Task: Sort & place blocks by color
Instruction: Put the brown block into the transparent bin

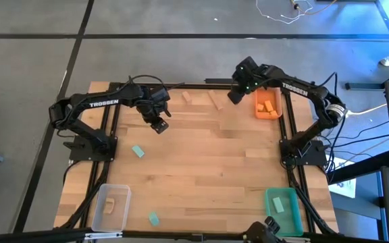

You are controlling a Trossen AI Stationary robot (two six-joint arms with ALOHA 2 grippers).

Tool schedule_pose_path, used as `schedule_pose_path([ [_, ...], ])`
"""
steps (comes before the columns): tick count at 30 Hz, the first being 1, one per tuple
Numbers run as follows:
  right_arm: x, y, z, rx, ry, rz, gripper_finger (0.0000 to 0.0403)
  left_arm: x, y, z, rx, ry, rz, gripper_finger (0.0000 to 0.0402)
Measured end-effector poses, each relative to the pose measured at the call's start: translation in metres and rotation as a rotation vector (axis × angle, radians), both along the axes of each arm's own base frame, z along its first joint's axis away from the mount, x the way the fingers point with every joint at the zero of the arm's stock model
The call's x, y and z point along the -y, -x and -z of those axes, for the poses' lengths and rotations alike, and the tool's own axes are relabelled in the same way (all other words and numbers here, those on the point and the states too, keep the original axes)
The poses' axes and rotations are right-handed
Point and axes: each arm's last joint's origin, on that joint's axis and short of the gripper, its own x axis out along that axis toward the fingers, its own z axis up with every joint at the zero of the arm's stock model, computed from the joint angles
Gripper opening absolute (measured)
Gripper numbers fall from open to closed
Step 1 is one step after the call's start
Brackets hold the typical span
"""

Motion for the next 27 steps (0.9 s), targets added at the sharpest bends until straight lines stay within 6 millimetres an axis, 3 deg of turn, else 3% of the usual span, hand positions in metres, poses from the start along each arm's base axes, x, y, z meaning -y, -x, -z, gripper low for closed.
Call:
schedule_pose_path([
  [4, 0.007, -0.004, 0.016, -0.002, -0.070, 0.152, 0.0208, 0.000, 0.000, 0.000, 0.001, -0.004, 0.012, 0.0121],
  [9, 0.018, -0.013, 0.042, -0.007, -0.148, 0.288, 0.0221, 0.000, 0.000, 0.000, 0.003, -0.008, 0.025, 0.0121],
  [18, 0.033, -0.028, 0.064, 0.066, -0.130, 0.342, 0.0222, 0.000, 0.000, 0.000, 0.003, -0.006, 0.025, 0.0121],
  [27, 0.036, -0.032, 0.085, 0.023, -0.171, 0.369, 0.0222, 0.000, 0.000, 0.000, 0.006, -0.008, 0.026, 0.0121],
])
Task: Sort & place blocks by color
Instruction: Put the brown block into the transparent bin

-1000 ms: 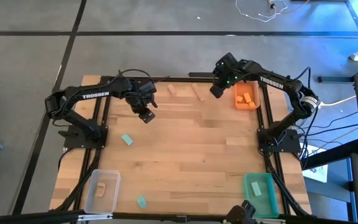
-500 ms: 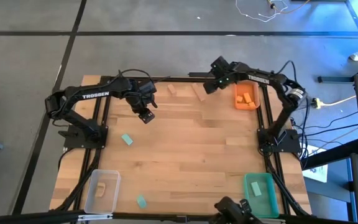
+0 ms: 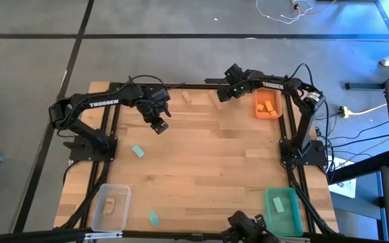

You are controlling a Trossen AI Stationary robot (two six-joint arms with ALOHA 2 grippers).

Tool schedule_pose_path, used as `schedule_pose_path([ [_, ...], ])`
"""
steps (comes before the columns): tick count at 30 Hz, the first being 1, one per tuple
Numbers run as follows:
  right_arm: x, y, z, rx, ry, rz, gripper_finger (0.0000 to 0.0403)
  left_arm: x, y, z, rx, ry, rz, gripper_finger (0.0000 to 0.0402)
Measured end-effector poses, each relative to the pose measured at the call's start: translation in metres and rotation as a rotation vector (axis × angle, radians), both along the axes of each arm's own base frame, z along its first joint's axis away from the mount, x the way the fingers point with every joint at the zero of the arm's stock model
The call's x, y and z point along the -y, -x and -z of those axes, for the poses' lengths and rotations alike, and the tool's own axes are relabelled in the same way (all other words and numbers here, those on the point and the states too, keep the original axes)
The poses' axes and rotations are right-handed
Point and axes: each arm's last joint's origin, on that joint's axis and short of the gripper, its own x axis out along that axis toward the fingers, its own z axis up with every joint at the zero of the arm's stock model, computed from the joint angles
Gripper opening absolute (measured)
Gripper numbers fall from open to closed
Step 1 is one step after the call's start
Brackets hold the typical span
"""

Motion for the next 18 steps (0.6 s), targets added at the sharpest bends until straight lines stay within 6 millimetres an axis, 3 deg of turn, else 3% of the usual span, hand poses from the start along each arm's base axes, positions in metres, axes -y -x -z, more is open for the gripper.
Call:
schedule_pose_path([
  [13, 0.006, -0.004, 0.026, -0.077, 0.003, 0.012, 0.0221, 0.000, 0.000, 0.000, 0.004, -0.009, 0.023, 0.0121],
  [18, 0.007, -0.004, 0.027, -0.078, 0.011, 0.014, 0.0192, 0.000, 0.000, 0.000, 0.004, -0.010, 0.023, 0.0121],
])
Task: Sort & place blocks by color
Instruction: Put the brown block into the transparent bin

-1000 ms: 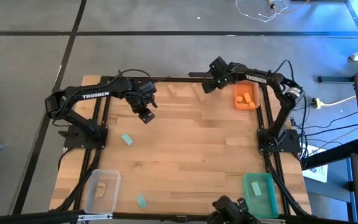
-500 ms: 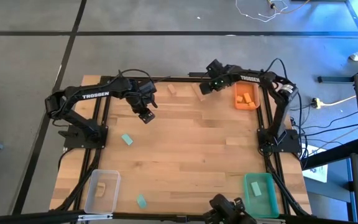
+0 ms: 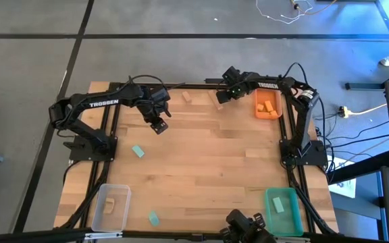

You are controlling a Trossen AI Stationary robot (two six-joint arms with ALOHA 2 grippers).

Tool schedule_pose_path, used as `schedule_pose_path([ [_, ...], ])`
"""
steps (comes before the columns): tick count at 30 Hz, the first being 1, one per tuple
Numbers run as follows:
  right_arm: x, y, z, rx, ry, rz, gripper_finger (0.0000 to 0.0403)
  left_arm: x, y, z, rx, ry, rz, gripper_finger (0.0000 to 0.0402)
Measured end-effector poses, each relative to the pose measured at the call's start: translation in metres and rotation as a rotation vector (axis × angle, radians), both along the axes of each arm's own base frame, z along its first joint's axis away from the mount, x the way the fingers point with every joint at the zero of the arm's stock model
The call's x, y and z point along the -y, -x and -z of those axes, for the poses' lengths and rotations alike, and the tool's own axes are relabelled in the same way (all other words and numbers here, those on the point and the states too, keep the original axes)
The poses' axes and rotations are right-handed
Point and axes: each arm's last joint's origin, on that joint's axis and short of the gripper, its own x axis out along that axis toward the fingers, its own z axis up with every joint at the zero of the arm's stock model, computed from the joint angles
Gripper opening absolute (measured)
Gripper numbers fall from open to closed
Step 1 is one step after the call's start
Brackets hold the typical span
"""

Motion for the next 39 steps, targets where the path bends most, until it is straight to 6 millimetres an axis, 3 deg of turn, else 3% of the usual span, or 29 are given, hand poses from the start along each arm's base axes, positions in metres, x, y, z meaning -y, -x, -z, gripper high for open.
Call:
schedule_pose_path([
  [9, 0.000, 0.000, 0.000, -0.005, 0.007, 0.002, 0.0080, 0.000, 0.000, 0.000, 0.000, 0.000, 0.000, 0.0121],
  [19, -0.001, 0.001, 0.002, -0.001, -0.019, -0.032, 0.0006, 0.000, 0.000, 0.000, 0.000, 0.000, 0.001, 0.0121],
  [28, -0.006, 0.000, 0.005, -0.005, -0.103, -0.153, 0.0004, 0.000, 0.000, 0.000, 0.000, -0.002, 0.006, 0.0121],
  [31, -0.003, -0.004, -0.005, 0.025, -0.113, -0.198, 0.0008, 0.000, 0.000, 0.000, 0.001, -0.006, 0.018, 0.0121],
  [39, 0.004, -0.011, -0.033, 0.009, -0.098, -0.271, 0.0077, 0.000, 0.000, 0.000, 0.001, -0.006, 0.019, 0.0121],
])
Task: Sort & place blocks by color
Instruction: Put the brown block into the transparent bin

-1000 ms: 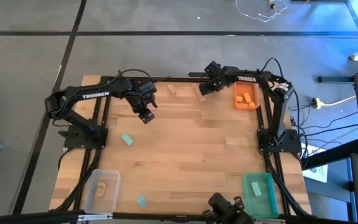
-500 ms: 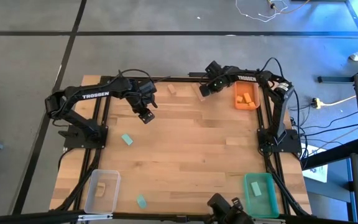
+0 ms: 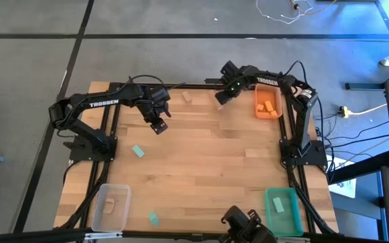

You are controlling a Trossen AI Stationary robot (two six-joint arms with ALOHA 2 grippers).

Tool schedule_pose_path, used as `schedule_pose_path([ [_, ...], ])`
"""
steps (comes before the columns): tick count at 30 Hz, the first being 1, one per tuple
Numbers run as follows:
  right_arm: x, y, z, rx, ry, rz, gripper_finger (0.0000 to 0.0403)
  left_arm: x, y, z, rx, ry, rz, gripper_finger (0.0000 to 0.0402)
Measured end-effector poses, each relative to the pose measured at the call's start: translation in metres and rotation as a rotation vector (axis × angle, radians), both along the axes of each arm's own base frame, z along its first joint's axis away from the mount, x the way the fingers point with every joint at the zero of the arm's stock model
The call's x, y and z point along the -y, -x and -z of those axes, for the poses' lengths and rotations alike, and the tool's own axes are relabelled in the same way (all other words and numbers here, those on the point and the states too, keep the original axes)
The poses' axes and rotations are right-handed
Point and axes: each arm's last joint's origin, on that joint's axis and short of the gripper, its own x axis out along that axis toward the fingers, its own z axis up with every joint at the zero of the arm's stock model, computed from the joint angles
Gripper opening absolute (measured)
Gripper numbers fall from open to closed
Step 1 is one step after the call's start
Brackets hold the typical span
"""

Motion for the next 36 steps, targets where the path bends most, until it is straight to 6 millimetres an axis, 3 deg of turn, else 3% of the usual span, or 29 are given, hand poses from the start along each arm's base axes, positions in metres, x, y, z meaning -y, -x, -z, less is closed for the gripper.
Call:
schedule_pose_path([
  [6, 0.004, -0.004, -0.014, 0.013, 0.027, -0.030, 0.0127, 0.000, 0.000, 0.000, 0.000, 0.000, 0.000, 0.0121],
  [23, 0.007, -0.006, -0.015, -0.126, 0.357, -1.053, 0.0131, 0.000, 0.000, 0.000, 0.000, -0.002, 0.006, 0.0121],
  [30, 0.010, -0.009, 0.000, -0.195, 0.392, -1.303, 0.0131, 0.000, 0.000, 0.000, 0.001, -0.003, 0.006, 0.0121],
  [36, 0.017, -0.012, 0.003, -0.315, 0.483, -1.368, 0.0131, 0.000, -0.001, 0.000, 0.010, -0.007, 0.005, 0.0121],
])
